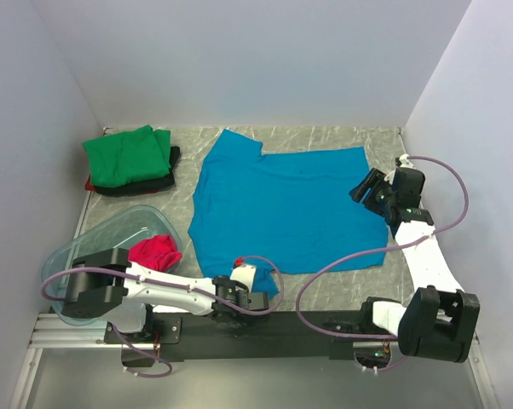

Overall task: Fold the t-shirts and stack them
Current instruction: Fold the tshirt

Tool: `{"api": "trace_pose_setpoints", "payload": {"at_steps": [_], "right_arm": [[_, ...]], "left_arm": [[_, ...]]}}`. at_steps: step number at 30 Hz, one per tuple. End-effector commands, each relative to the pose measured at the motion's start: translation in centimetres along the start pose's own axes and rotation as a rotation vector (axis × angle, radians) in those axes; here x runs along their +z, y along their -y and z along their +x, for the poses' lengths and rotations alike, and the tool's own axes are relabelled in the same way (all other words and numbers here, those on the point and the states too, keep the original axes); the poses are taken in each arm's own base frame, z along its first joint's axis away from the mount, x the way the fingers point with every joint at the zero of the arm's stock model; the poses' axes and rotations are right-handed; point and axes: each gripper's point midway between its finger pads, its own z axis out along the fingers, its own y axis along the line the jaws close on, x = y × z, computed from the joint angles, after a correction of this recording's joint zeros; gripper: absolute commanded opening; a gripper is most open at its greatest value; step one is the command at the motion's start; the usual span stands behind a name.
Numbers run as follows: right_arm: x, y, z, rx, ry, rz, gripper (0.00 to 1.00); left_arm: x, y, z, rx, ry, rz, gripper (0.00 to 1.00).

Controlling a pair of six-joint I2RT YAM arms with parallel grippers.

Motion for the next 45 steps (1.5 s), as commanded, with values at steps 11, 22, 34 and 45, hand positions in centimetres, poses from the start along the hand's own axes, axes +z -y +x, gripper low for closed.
{"api": "trace_pose_setpoints", "payload": {"at_steps": [11,22,34,45], "right_arm": [[0.2,4.2,-1.2,0.007,0.029,0.193,0.69],[-0.1,16.2,3.6,0.359,-0.052,0.577,0.65],[-1.2,16.6,7.3,0.394,-0.079,0.586,0.64],[-0.4,15.5,7.1,0.364,-0.097,0.500,0.44]], "left_arm": [[-0.9,1.4,-12.2,-0.216,0.299,0.205,0.01],[-3.4,-0.9,-19.2,-0.182,0.405,0.242,0.00],[-4.7,-3.4,-18.5,-0.221,0.343,0.185,0.01],[-5.7,-4.2,-18.3,-0.329,0.340,0.174,0.01]]}}
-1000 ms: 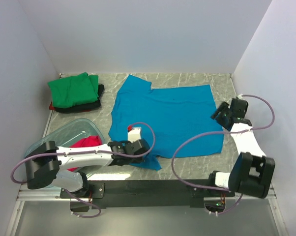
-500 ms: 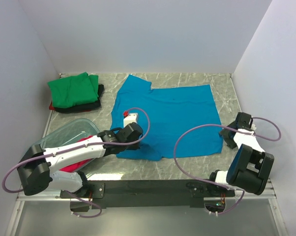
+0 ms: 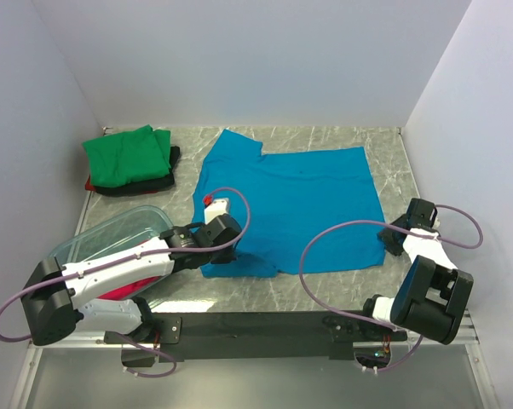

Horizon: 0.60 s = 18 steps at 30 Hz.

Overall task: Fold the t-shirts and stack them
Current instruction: Fold the tshirt

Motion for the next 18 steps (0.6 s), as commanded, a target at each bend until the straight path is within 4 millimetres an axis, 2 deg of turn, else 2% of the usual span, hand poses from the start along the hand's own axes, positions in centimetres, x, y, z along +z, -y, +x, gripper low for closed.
{"api": "trace_pose_setpoints", "payload": {"at_steps": [1,2,4,5,7,13,18], "right_arm": [[-0.1,-1.1,-1.1,-0.012,0.036,-0.054,0.40],[0.0,-1.2,-1.0,-0.015,0.030,-0.060,0.31],[0.1,-1.4,-0.8,-0.018,0.014,-0.074,0.23],[0.1,-1.5,-0.8,-0.022,0.013,-0.079,0.13],[-0.2,-1.7,-1.0,-0.028,0.024,-0.088,0.00],[-1.6,-2.2,-2.9,-0.060,0.096,-0.091,0.00],[-1.8,-3.2,-4.3,-0.115,0.096,-0.074,0.00]], "left_arm": [[-1.0,0.3,-1.3,-0.042,0.031,-0.008,0.01],[-1.1,0.3,-1.5,-0.042,0.034,-0.009,0.01],[-1.2,0.1,-1.6,-0.037,0.036,-0.027,0.01],[-1.3,0.1,-1.8,-0.038,0.039,-0.026,0.01],[-1.4,0.3,-1.9,-0.042,0.044,-0.017,0.00],[-1.1,0.7,-2.3,-0.021,0.056,0.004,0.01],[0.0,0.4,-3.8,-0.007,0.101,0.005,0.00]]}}
